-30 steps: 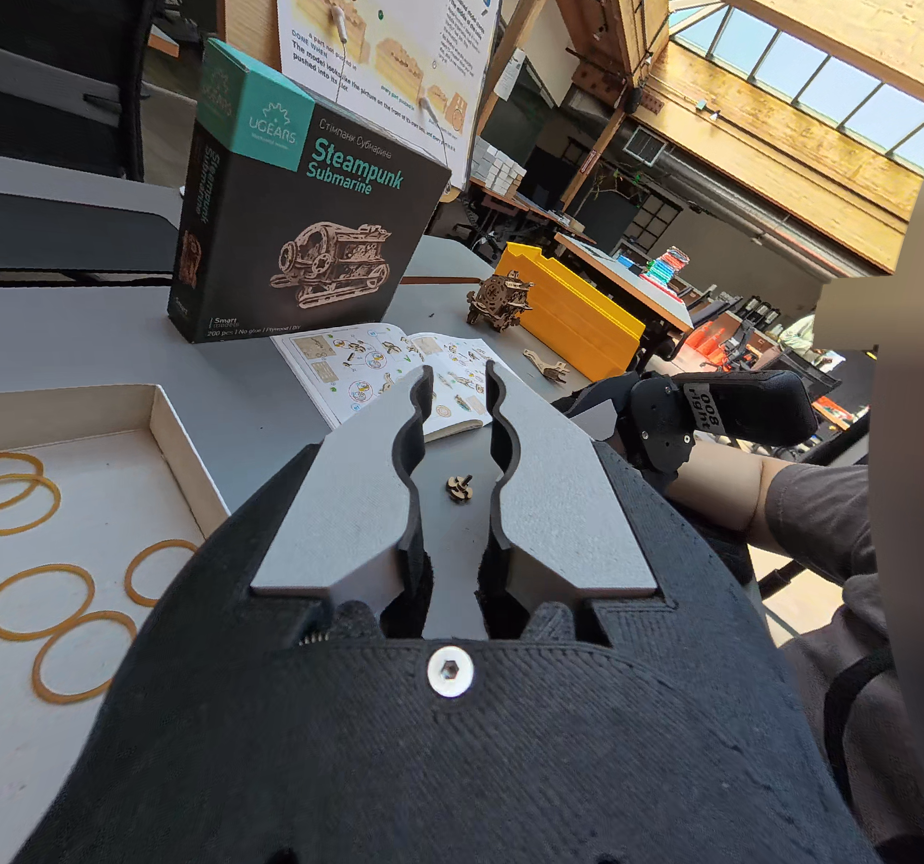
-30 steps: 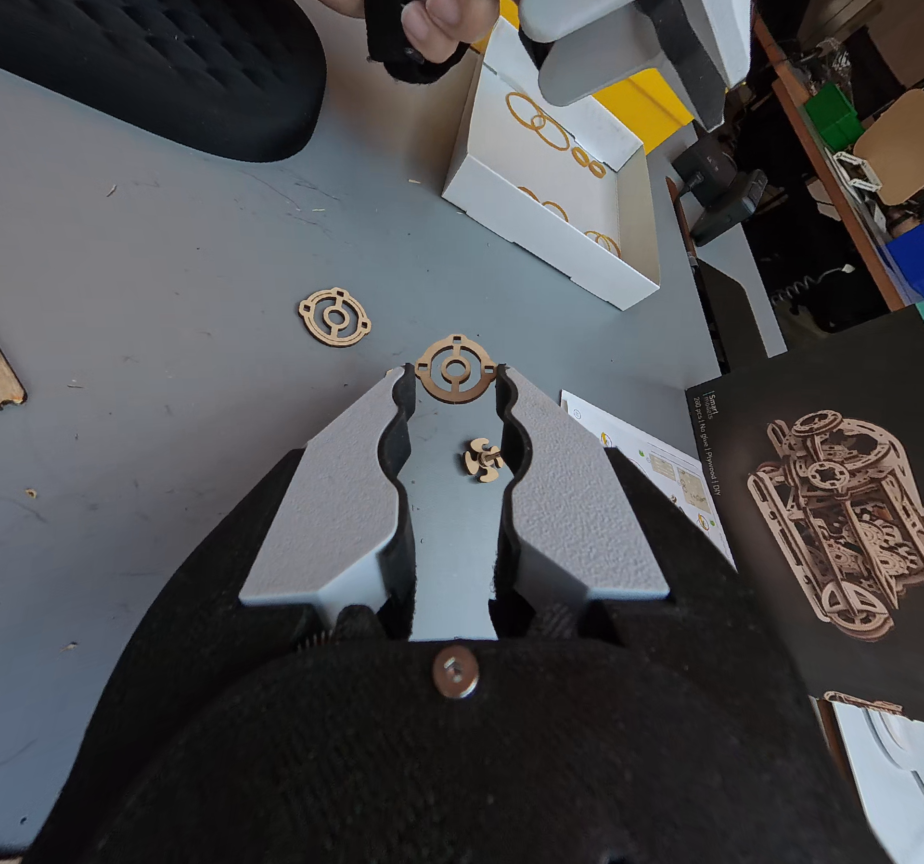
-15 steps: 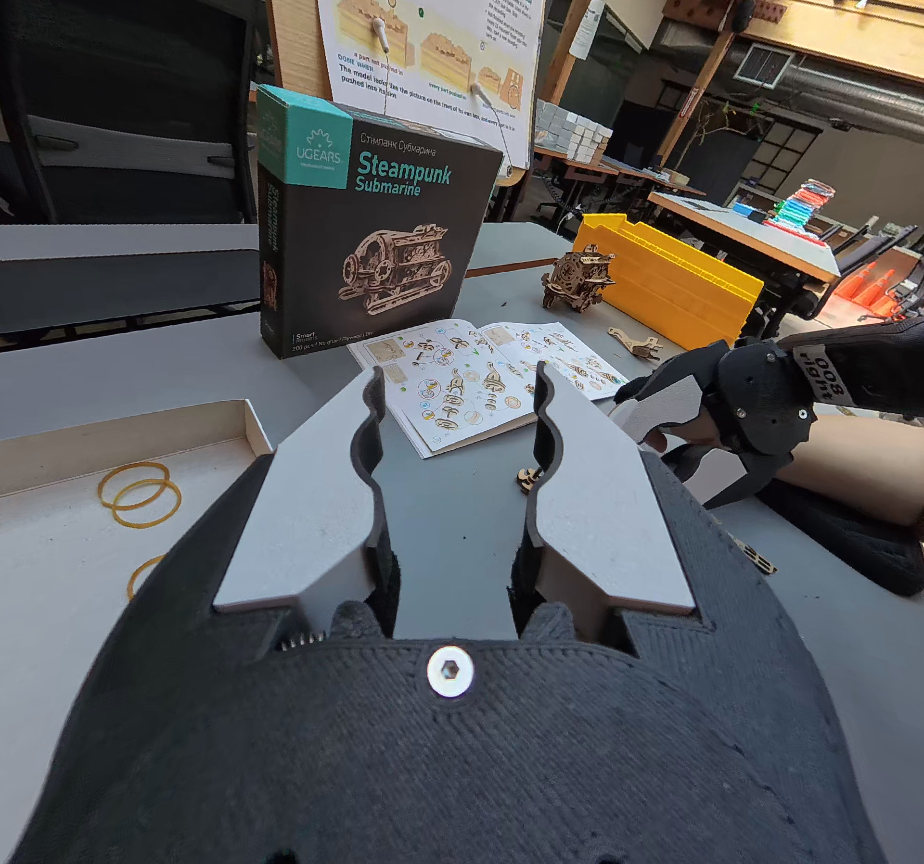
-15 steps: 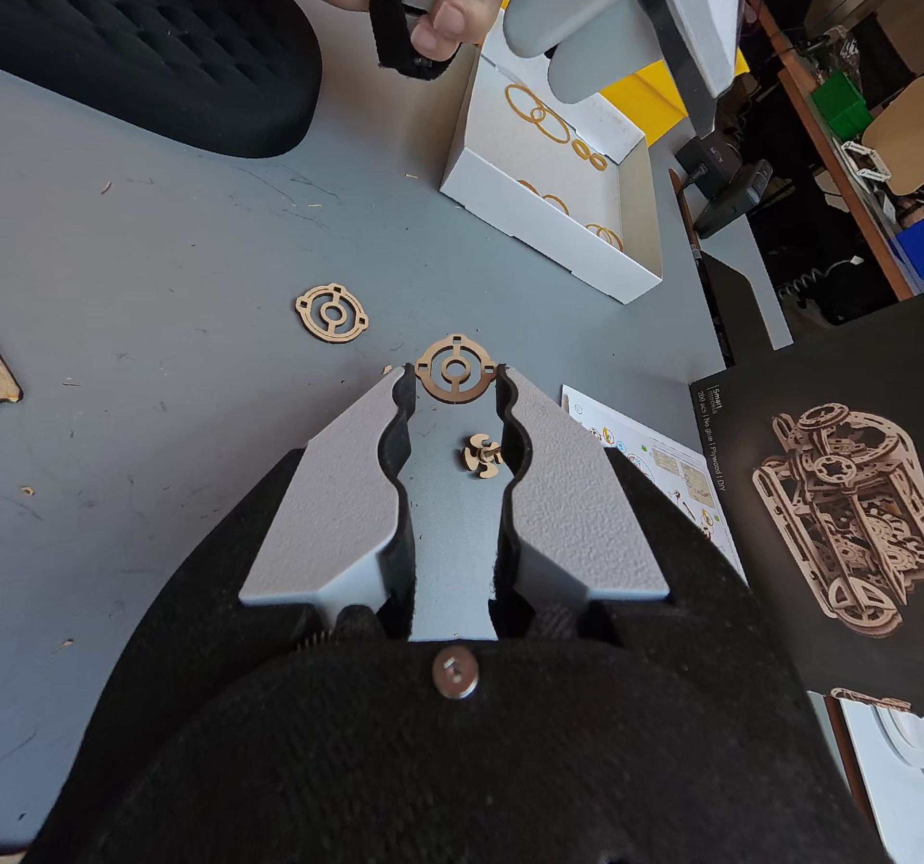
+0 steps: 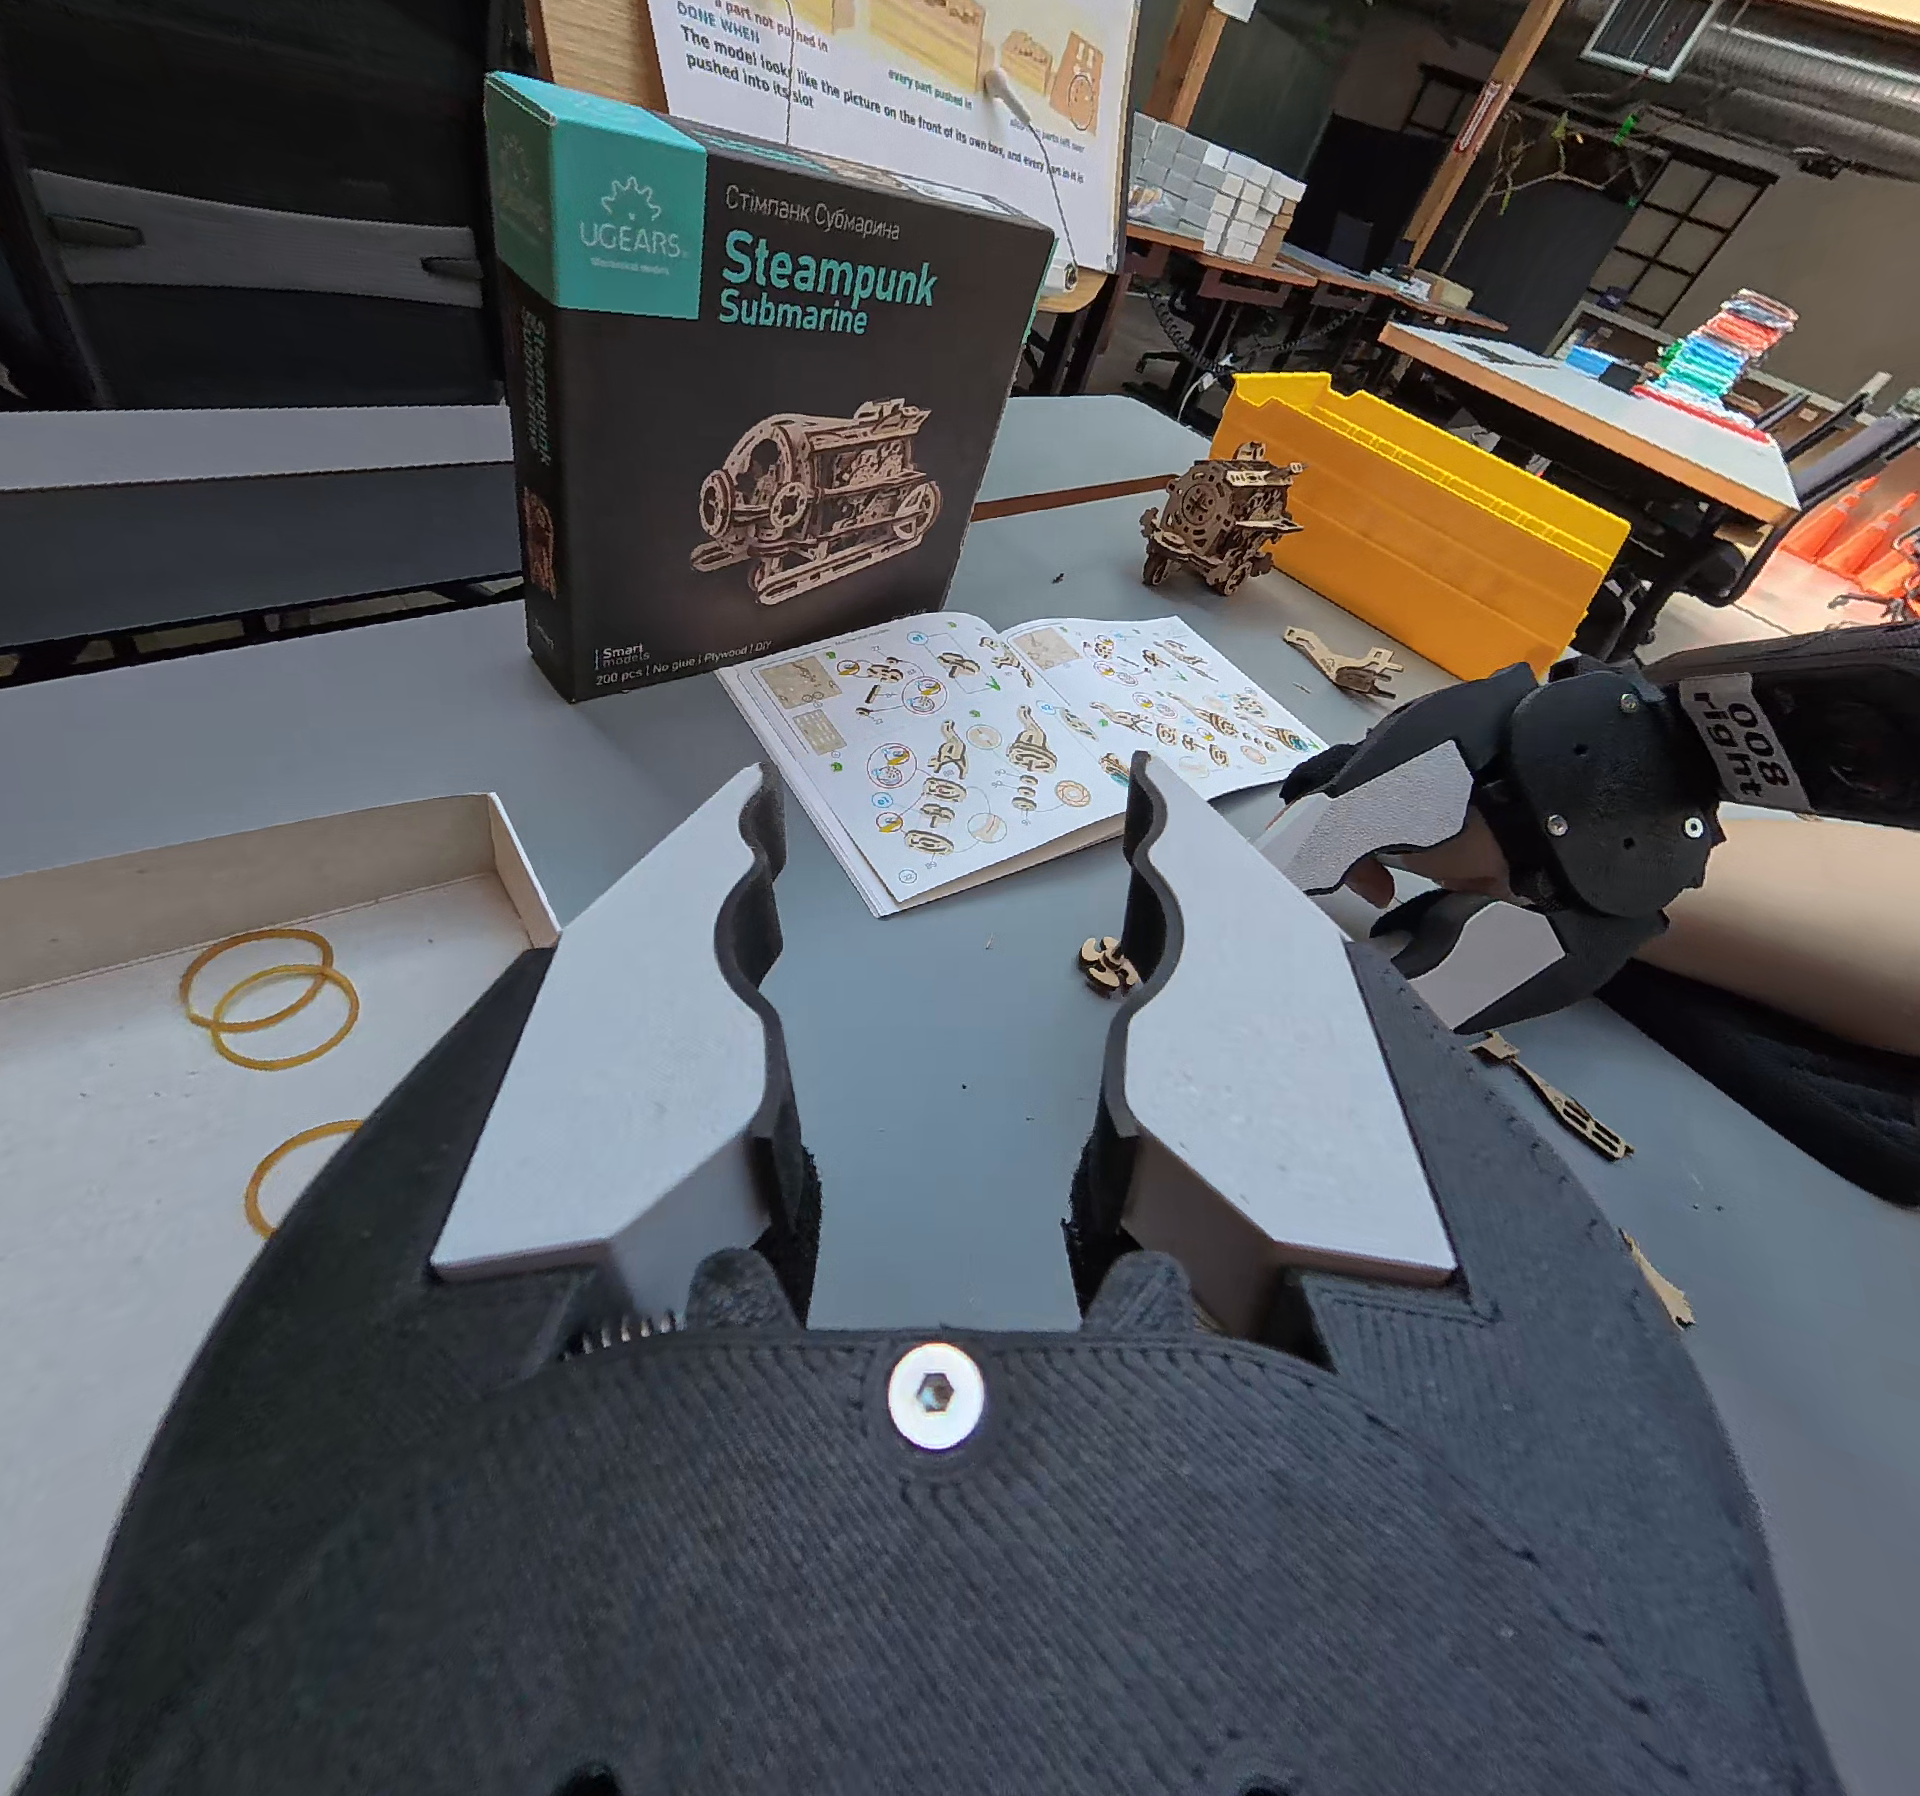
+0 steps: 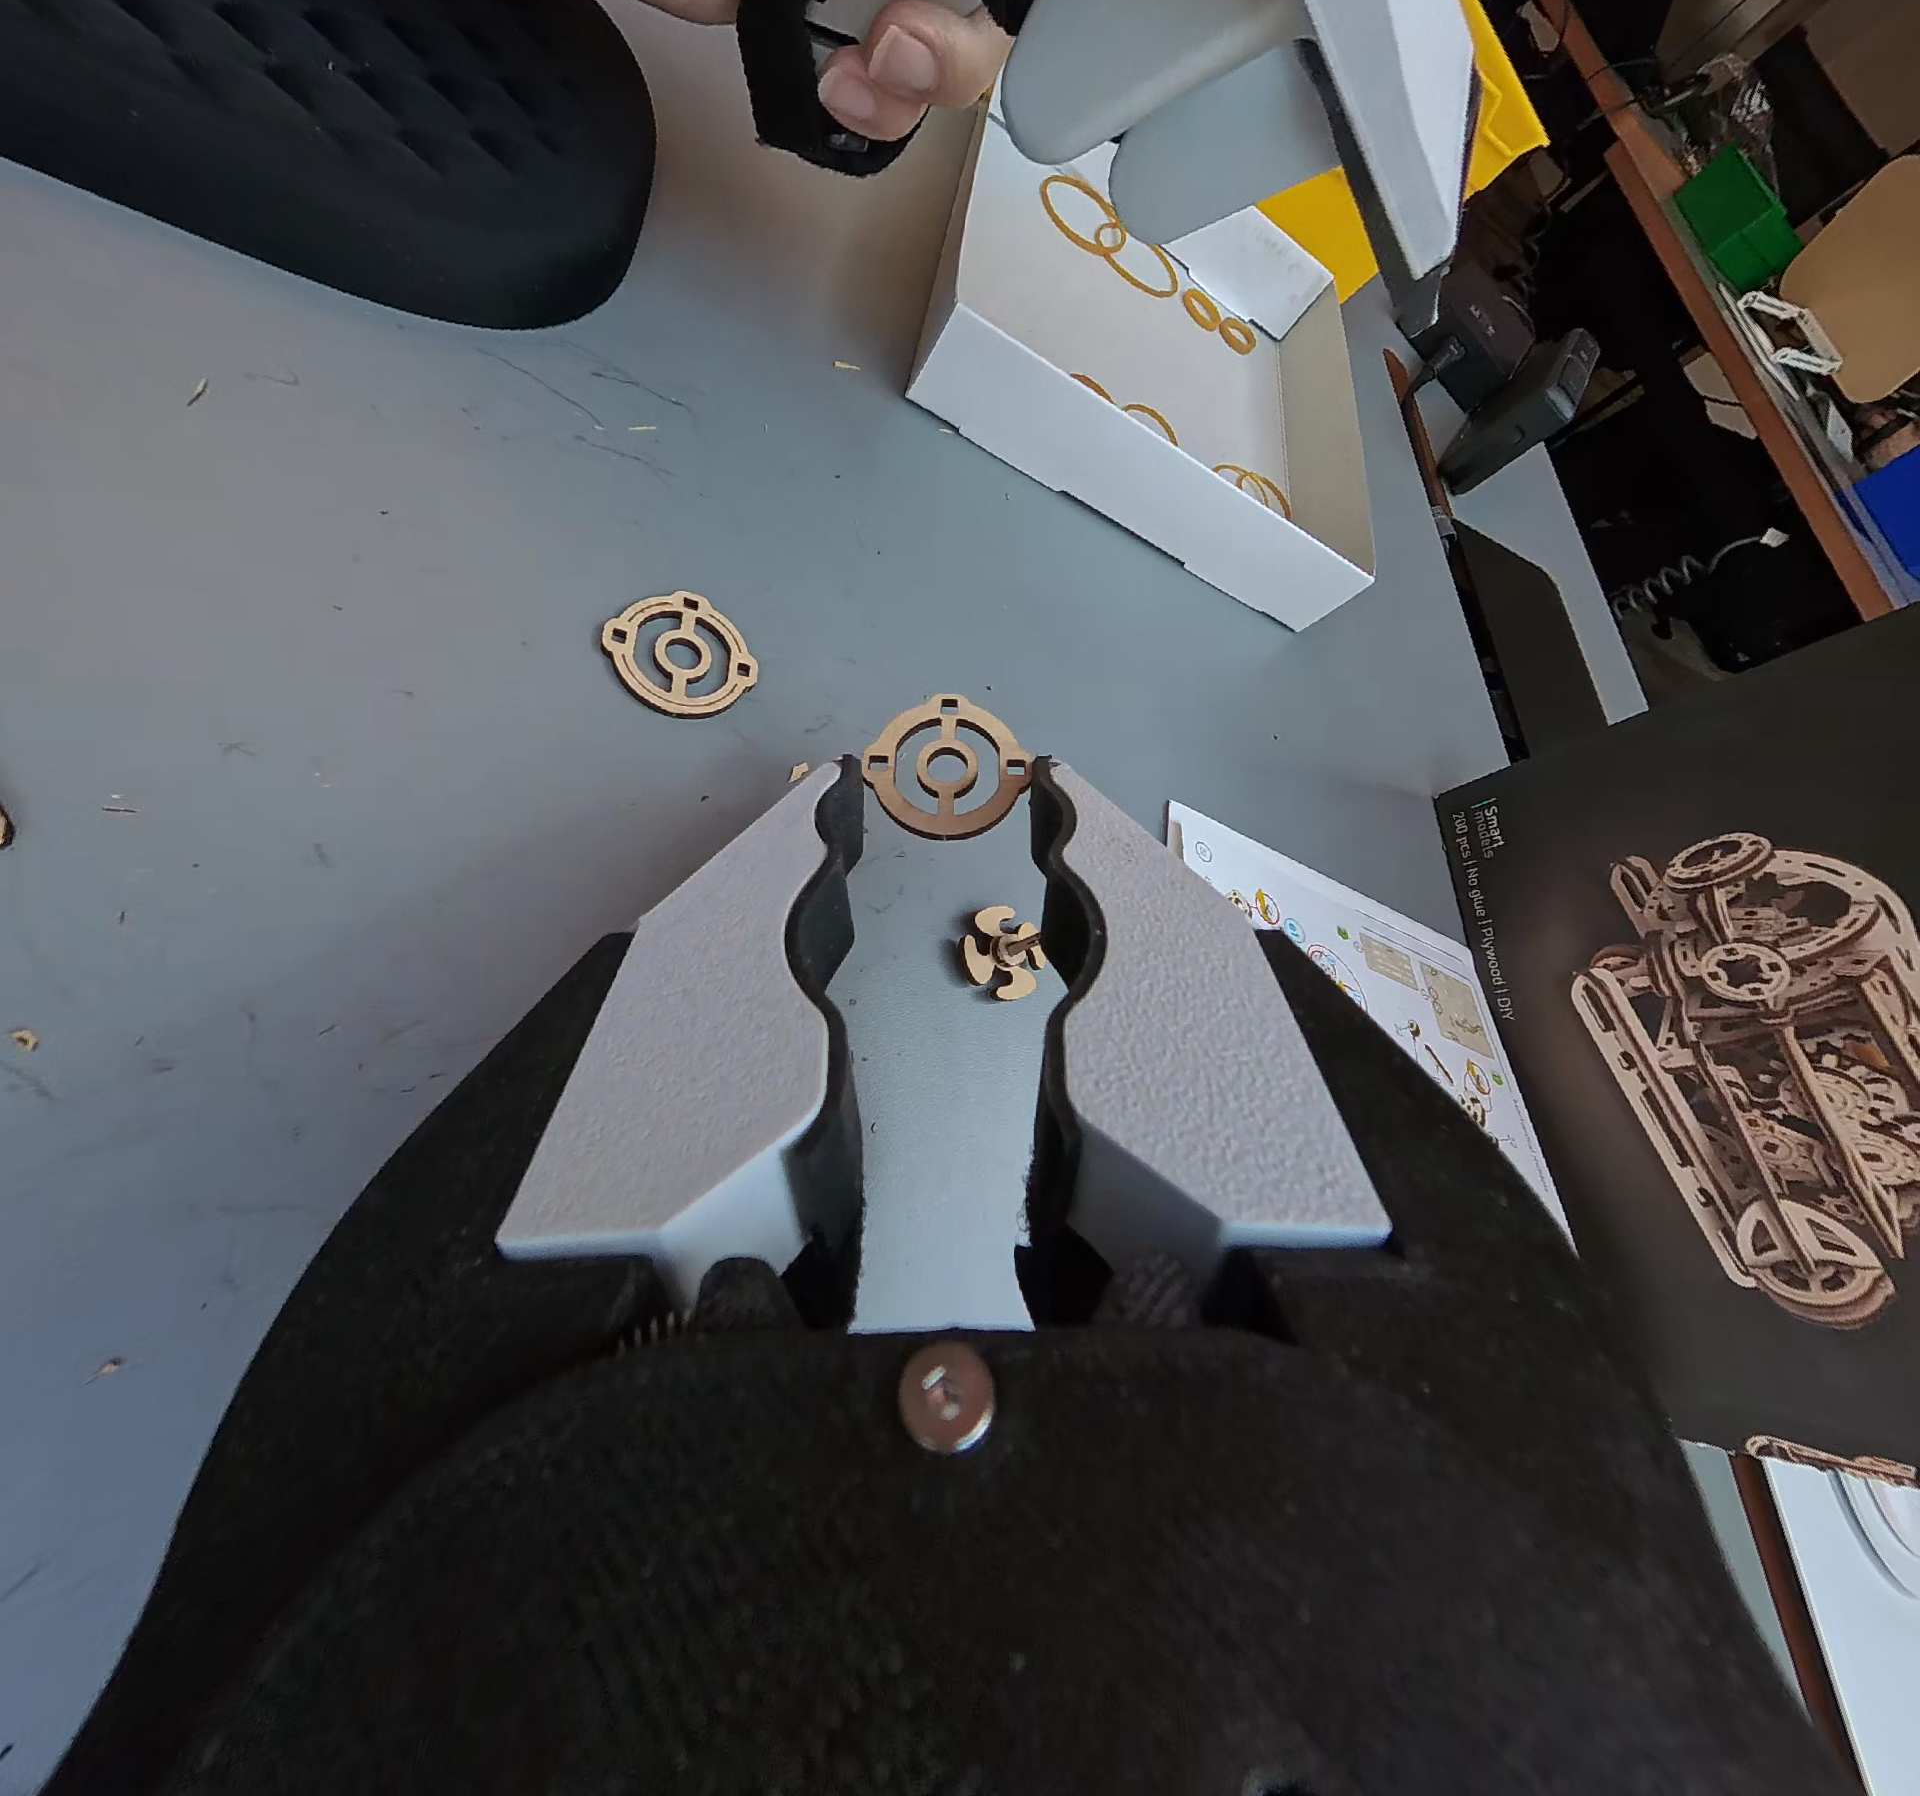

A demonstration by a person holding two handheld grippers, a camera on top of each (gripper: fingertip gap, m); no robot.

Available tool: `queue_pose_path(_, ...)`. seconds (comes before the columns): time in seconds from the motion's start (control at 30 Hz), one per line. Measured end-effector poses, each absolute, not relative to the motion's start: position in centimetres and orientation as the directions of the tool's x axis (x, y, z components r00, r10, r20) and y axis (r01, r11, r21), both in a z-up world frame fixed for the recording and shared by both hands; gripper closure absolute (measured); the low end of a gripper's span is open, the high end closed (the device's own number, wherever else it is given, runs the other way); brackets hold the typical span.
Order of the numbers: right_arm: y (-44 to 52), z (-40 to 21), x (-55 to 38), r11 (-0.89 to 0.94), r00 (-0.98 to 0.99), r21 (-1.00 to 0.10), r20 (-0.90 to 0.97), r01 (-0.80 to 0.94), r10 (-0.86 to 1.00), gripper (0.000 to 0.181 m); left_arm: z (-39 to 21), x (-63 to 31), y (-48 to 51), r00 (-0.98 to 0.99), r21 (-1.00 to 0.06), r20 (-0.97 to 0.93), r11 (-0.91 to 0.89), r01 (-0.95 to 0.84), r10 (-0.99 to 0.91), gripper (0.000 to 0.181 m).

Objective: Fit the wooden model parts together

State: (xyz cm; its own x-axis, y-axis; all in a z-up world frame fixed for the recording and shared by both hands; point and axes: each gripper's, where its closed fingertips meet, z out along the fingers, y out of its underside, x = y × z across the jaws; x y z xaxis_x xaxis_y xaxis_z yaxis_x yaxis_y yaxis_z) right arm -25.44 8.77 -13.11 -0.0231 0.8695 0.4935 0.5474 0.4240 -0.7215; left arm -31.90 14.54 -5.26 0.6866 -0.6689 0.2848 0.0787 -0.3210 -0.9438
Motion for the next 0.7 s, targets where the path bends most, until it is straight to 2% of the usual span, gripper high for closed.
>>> queue_pose_path(0.7, 9.0, -13.1, -25.3, 0.454, -0.021, -0.699, 0.533, 0.553, 0.846, 0.150, -6.0, -33.5, 15.5, 0.727, -0.933, 0.307, -0.343, 0.105, -0.614, 0.122)
